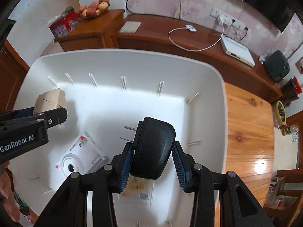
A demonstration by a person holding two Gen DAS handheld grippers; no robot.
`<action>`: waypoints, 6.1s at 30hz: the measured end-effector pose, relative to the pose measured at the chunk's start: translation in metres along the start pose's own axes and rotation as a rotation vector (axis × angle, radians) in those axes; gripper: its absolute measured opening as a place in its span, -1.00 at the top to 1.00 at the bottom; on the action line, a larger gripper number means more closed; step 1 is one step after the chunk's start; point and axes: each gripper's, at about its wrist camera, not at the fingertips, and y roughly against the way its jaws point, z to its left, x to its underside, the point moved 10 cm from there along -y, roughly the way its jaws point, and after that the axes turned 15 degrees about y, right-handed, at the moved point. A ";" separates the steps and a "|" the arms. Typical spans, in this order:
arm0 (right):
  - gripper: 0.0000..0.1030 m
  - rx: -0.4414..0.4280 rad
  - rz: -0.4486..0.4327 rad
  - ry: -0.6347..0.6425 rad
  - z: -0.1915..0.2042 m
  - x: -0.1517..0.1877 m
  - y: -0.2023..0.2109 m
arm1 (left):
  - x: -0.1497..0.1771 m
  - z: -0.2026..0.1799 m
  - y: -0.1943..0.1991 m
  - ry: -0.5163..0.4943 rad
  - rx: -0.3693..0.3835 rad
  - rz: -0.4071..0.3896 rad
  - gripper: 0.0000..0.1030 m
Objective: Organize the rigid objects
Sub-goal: 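Carry the adapter and black charger into the white bin and release both, then withdraw both tools from the bin toward the remaining items, then close the left tool on the gold compact while the right tool grasps the Rubik's cube, then carry the gold compact and Rubik's cube into the white bin and release both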
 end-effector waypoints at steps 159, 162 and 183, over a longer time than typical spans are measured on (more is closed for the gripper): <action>-0.11 0.038 -0.326 -0.073 0.011 0.157 0.236 | 0.123 0.022 0.205 -0.288 0.248 -0.271 -0.16; -0.11 0.059 -0.384 -0.049 0.002 0.125 0.261 | 0.100 0.017 0.217 -0.281 0.237 -0.303 -0.16; -0.11 -0.016 -0.283 0.010 -0.004 -0.051 0.148 | 0.036 0.016 0.083 -0.138 0.081 -0.121 -0.16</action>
